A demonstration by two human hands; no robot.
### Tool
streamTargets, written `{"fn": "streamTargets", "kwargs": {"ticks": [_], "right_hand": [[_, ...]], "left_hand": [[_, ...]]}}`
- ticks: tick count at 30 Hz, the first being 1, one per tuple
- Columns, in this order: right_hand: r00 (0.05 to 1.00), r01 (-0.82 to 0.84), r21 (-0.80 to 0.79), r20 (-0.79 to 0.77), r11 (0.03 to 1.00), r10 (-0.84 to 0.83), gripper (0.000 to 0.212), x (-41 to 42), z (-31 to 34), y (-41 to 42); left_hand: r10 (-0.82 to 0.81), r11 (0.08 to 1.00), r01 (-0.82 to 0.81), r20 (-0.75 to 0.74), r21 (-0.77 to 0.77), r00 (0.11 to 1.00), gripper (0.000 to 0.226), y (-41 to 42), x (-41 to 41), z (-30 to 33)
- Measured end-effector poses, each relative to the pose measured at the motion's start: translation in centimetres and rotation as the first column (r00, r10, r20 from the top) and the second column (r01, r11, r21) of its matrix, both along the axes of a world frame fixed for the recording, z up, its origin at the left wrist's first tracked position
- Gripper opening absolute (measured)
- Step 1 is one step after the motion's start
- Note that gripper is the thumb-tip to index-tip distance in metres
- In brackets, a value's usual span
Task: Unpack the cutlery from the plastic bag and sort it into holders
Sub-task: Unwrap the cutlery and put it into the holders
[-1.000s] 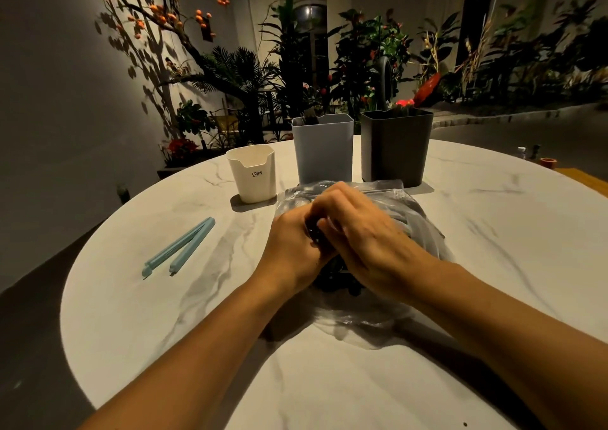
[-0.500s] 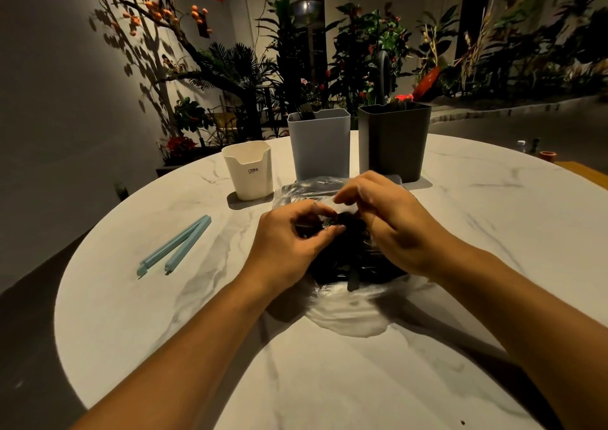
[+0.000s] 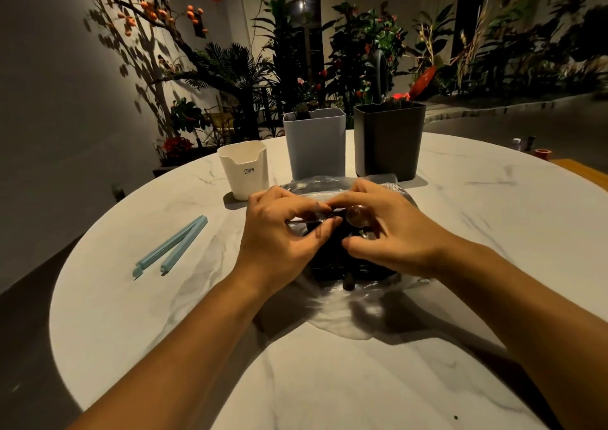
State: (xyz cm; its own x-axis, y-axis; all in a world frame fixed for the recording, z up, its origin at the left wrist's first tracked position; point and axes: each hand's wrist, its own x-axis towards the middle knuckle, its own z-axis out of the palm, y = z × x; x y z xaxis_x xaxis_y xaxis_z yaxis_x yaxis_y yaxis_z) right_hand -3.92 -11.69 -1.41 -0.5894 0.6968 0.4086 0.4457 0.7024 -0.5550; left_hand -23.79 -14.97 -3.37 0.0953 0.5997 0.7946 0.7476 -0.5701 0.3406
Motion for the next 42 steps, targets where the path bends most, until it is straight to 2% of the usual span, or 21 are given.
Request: {"fn": "streamTargets", "kwargs": {"ticks": [3, 8, 13, 16, 19, 22, 27, 28, 31, 34, 37, 40, 42], "right_hand": [[0.998, 0.02, 0.144, 0.06, 0.989, -0.029, 0.055, -0.2, -0.5, 0.3], [0.991, 0.122, 0.408, 0.0, 0.905, -0.134, 0.034, -0.6, -1.3, 0.8], [0.996, 0.065, 0.456, 0.023, 0.888, -0.085, 0.03, -0.7, -1.3, 0.6], [0.998, 0.027, 0.486, 0.036, 0.873, -0.05, 0.023, -0.5, -1.3, 0.7], [0.997, 0.031, 0.5, 0.042, 0.866, -0.06, 0.028, -0.3, -1.1, 0.8], [0.996, 0.013, 0.536, 0.068, 0.844, -0.059, 0.026, -0.1, -0.9, 0.8], [0.999, -0.001, 0.629, 0.039, 0.777, -0.031, 0.031, 0.1, -0.3, 0.4], [0.999, 0.003, 0.638, 0.026, 0.77, -0.026, 0.031, 0.1, -0.1, 0.4], [0.999, 0.017, 0.648, 0.021, 0.762, -0.04, 0.029, 0.0, 0.0, 0.4], [0.999, 0.029, 0.634, 0.003, 0.773, -0.04, 0.025, -0.1, -0.3, 0.6], [0.994, 0.089, 0.596, -0.101, 0.798, -0.036, 0.021, -0.2, -0.2, 1.0], [0.96, 0.144, 0.514, -0.279, 0.846, 0.006, 0.029, -0.2, 0.2, 1.1], [0.942, 0.14, 0.445, -0.335, 0.885, 0.02, 0.034, -0.2, 0.4, 1.1]], "left_hand": [[-0.037, 0.999, 0.038, 0.043, -0.021, 0.998, 0.033, 0.0, 0.1, -0.2], [-0.13, 0.99, 0.135, 0.102, -0.049, 0.986, 0.036, -0.4, 1.1, -0.1], [-0.159, 0.982, 0.172, 0.148, -0.077, 0.976, 0.048, -0.8, 1.9, 0.0], [-0.174, 0.979, 0.188, 0.156, -0.08, 0.972, 0.046, -1.0, 1.8, 0.0], [-0.226, 0.964, 0.249, 0.201, -0.094, 0.953, 0.04, -1.2, 1.2, 0.2], [-0.206, 0.961, 0.237, 0.207, -0.139, 0.956, 0.037, -1.0, 0.9, 0.0], [-0.103, 0.959, 0.11, 0.044, -0.262, 0.994, 0.03, 0.1, 0.3, -1.1], [-0.081, 0.954, 0.079, 0.006, -0.29, 0.997, 0.03, 0.2, 0.3, -1.2], [-0.018, 0.924, -0.024, -0.105, -0.382, 0.994, 0.055, 0.2, 0.4, -1.4], [-0.006, 0.903, -0.039, -0.105, -0.428, 0.995, 0.069, 0.1, 0.6, -1.4], [-0.016, 0.919, -0.022, -0.092, -0.393, 0.996, 0.074, 0.2, 1.1, -1.4], [-0.004, 0.923, -0.045, -0.126, -0.383, 0.992, 0.071, 0.3, 1.3, -1.4], [0.006, 0.928, -0.056, -0.135, -0.368, 0.991, 0.069, 0.3, 1.4, -1.5]]}}
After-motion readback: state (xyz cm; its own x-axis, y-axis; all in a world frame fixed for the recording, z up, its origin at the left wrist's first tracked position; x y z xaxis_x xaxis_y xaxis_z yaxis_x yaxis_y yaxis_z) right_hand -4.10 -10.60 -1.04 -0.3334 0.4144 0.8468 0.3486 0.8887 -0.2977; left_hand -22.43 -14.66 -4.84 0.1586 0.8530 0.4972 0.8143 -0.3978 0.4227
